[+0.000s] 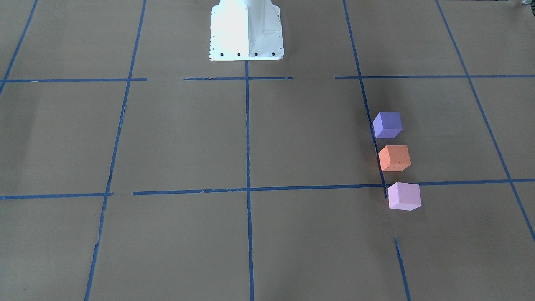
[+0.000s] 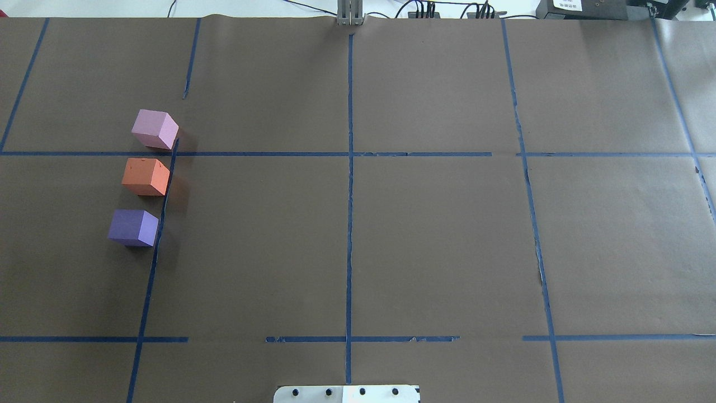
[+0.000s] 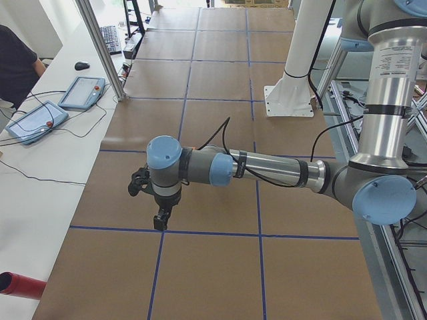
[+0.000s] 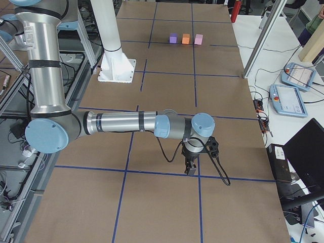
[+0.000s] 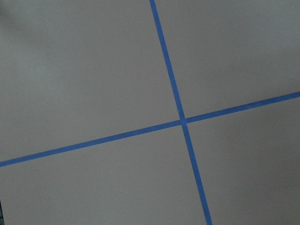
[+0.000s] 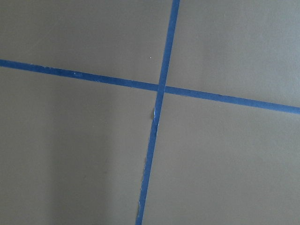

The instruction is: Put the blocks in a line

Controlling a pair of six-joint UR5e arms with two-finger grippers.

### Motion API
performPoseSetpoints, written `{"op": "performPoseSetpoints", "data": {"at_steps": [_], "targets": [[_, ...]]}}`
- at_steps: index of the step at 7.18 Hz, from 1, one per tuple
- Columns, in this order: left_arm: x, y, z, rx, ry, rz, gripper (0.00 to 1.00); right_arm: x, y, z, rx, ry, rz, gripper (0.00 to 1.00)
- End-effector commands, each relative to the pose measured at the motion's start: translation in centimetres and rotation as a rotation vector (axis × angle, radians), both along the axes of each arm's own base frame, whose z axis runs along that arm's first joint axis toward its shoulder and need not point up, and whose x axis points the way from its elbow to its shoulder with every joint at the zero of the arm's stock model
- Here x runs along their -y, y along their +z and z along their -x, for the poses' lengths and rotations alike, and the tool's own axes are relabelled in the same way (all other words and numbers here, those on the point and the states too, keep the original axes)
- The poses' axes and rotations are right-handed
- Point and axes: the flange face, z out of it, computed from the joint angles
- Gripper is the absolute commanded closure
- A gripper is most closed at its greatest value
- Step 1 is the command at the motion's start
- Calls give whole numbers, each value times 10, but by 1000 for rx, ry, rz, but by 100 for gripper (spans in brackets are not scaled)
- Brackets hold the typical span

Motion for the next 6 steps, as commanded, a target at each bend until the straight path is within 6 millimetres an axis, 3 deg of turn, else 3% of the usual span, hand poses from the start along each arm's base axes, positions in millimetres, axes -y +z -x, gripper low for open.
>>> {"op": "performPoseSetpoints", "data": {"at_steps": [1, 3, 6], "targets": [[-34, 26, 10, -86, -39, 57, 0, 0, 0, 0, 0, 0, 0, 0], [-38, 32, 10, -97, -77, 106, 0, 0, 0, 0, 0, 0, 0, 0], [-29, 19, 11, -102, -186, 187, 0, 0, 0, 0, 0, 0, 0, 0]]}}
